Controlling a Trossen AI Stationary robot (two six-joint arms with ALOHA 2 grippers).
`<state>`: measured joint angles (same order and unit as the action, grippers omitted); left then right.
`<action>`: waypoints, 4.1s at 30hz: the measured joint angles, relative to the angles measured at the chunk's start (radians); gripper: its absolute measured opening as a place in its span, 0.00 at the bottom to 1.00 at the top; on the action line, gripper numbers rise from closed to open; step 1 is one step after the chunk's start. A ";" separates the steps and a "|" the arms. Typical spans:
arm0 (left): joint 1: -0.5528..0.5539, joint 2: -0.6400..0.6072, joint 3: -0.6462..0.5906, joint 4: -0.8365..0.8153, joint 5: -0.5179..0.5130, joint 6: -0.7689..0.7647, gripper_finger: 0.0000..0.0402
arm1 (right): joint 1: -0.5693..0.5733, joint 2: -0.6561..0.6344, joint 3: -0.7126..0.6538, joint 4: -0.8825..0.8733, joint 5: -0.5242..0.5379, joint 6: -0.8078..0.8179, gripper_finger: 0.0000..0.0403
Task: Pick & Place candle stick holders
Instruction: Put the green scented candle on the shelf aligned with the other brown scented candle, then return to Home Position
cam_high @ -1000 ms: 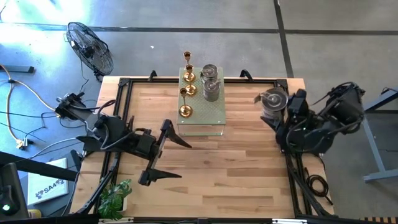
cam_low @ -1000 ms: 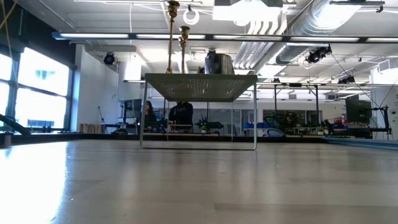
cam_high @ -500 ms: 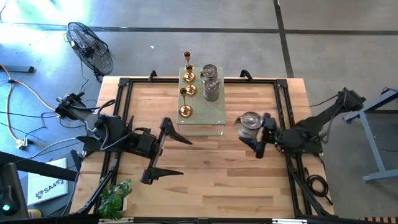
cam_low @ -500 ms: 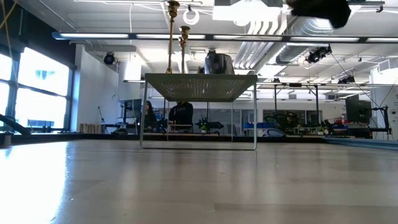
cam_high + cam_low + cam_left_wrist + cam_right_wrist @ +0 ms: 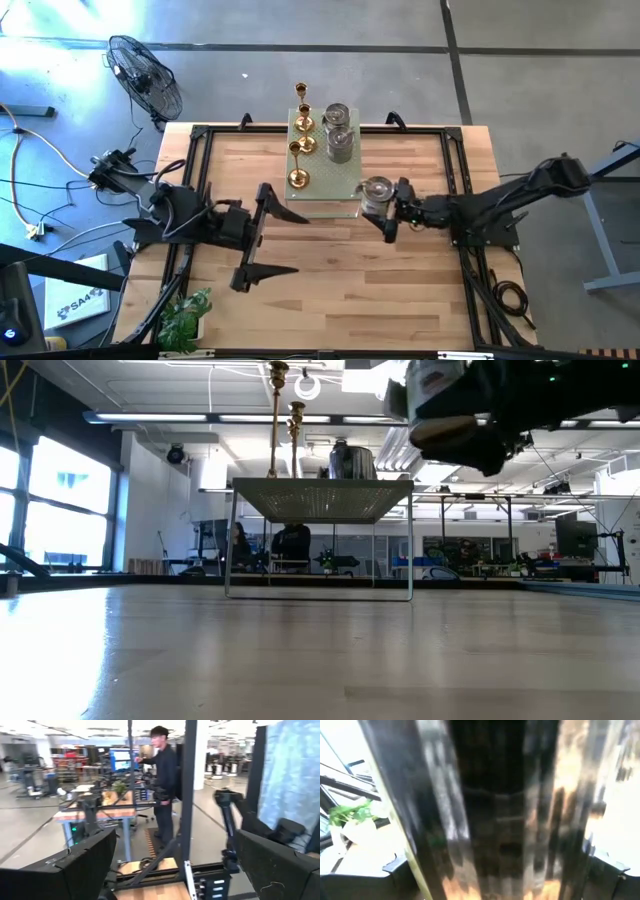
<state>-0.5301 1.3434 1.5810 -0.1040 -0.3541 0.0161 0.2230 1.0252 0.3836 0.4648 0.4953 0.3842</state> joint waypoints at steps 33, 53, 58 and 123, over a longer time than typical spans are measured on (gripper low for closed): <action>0.000 0.000 0.000 -0.089 -0.073 -0.152 0.98 | -0.264 0.484 0.207 0.279 -0.076 -0.231 0.90; 0.000 0.001 0.000 -0.085 -0.051 -0.193 0.98 | -0.296 0.481 0.208 0.236 -0.130 -0.211 0.90; 0.000 0.001 0.000 -0.086 -0.031 -0.209 0.98 | -0.296 0.481 0.208 0.232 -0.146 -0.232 0.91; -0.073 -0.188 -0.001 -0.683 -0.356 -0.318 0.98 | -0.004 -0.491 0.667 -0.657 -0.587 0.183 0.99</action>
<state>-0.6029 1.1549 1.5803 -0.7871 -0.7104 -0.3022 0.2192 0.5343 1.0503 -0.1925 -0.0920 0.5675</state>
